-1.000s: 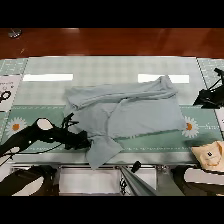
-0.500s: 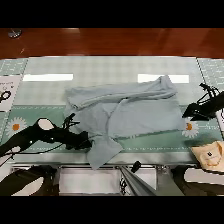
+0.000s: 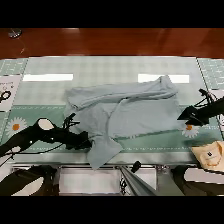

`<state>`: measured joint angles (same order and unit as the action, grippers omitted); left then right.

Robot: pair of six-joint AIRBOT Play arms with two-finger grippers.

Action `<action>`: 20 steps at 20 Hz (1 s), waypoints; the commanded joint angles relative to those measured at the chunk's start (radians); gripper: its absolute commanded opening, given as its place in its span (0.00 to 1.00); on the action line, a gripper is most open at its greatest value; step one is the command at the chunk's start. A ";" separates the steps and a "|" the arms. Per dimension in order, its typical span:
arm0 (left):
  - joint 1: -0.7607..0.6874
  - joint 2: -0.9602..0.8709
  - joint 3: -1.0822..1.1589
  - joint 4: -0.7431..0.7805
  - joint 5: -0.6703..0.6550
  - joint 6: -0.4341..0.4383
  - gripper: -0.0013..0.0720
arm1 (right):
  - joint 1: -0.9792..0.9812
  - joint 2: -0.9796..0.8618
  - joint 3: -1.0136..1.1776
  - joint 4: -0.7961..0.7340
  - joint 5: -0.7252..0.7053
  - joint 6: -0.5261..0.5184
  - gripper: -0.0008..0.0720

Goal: Fold the shirts.

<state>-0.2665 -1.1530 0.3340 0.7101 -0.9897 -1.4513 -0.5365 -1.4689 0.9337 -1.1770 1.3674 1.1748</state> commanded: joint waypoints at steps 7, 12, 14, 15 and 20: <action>0.000 0.000 0.003 0.049 0.018 0.001 0.05 | -0.002 0.000 -0.087 0.075 -0.072 -0.007 0.10; 0.023 0.083 0.131 0.080 0.017 0.026 0.05 | -0.002 0.092 0.023 0.267 -0.159 -0.054 0.05; 0.073 0.135 0.232 0.085 0.024 0.055 0.05 | 0.016 0.109 0.114 0.326 -0.193 -0.035 0.05; 0.106 0.158 0.295 0.086 0.055 0.052 0.05 | 0.053 0.108 0.163 0.289 -0.209 -0.032 0.05; 0.229 0.086 0.521 0.086 0.142 0.053 0.05 | 0.241 0.082 0.251 0.160 -0.546 0.114 0.05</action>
<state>-0.0975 -1.0348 0.7433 0.7990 -0.8890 -1.4025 -0.3798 -1.3743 1.1320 -0.9676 1.0218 1.2057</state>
